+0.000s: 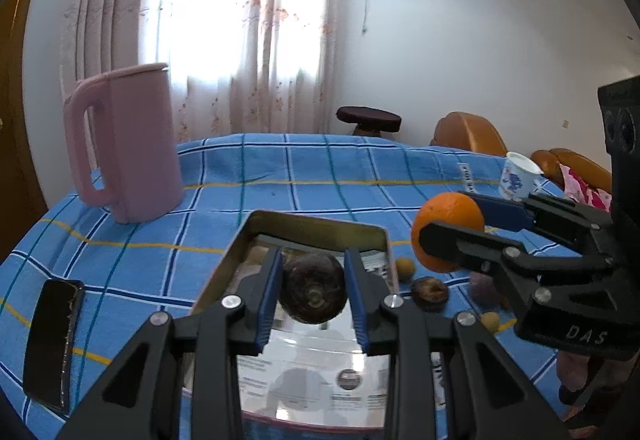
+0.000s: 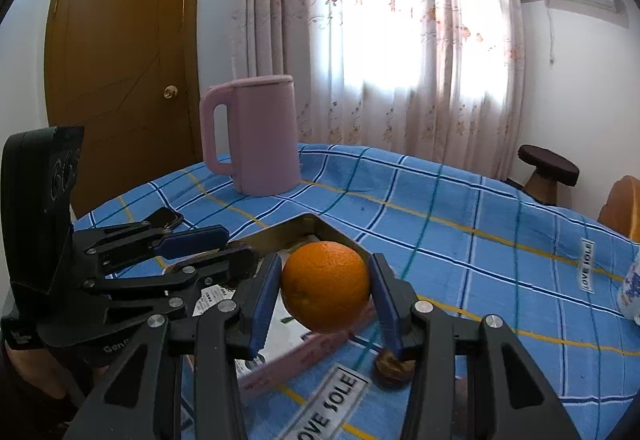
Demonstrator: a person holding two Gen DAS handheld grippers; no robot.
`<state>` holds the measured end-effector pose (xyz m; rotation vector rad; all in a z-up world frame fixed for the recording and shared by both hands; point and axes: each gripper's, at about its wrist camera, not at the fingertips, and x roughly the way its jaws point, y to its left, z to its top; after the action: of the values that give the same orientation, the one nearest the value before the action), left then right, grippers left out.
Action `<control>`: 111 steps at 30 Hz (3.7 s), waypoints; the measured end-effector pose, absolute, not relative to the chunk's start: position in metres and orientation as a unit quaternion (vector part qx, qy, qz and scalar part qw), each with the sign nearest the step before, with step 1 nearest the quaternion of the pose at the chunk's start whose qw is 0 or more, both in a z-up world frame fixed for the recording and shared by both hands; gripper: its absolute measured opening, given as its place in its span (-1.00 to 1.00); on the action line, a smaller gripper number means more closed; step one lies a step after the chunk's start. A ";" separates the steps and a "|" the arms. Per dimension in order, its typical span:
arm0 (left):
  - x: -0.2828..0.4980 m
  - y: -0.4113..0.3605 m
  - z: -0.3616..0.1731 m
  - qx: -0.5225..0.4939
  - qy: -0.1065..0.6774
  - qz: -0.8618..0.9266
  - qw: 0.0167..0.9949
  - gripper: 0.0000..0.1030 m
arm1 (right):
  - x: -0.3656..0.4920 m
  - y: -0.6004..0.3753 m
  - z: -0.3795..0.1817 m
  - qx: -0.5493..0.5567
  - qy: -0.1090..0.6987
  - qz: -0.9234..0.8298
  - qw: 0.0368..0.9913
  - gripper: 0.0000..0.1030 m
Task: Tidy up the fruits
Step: 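Carry the orange and mangosteen into the pink tin and release both, then grasp a kiwi with the left gripper while the right gripper grasps an orange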
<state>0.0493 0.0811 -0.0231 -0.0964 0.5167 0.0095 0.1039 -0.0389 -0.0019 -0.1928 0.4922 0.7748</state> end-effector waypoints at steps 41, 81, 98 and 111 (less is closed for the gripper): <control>0.033 0.035 -0.031 -0.024 0.231 -0.005 0.973 0.57 | 0.079 -0.147 -0.050 -0.142 0.256 0.226 0.929 0.26; 0.083 -0.078 -0.080 0.033 0.376 -0.140 0.915 0.19 | 0.110 -0.170 -0.074 -0.171 0.352 0.231 0.891 -0.32; 0.085 -0.084 -0.084 0.022 0.393 -0.167 0.904 -0.49 | 0.099 -0.169 -0.074 -0.189 0.340 0.243 0.889 -0.33; 0.068 -0.067 -0.058 0.013 0.320 -0.142 0.937 -0.49 | 0.087 -0.183 -0.048 -0.126 0.276 0.254 0.918 -0.33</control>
<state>0.0682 -0.0671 -0.0581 0.0267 0.6534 -0.2895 0.0867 -0.1828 -0.0477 -0.2584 0.5680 0.5231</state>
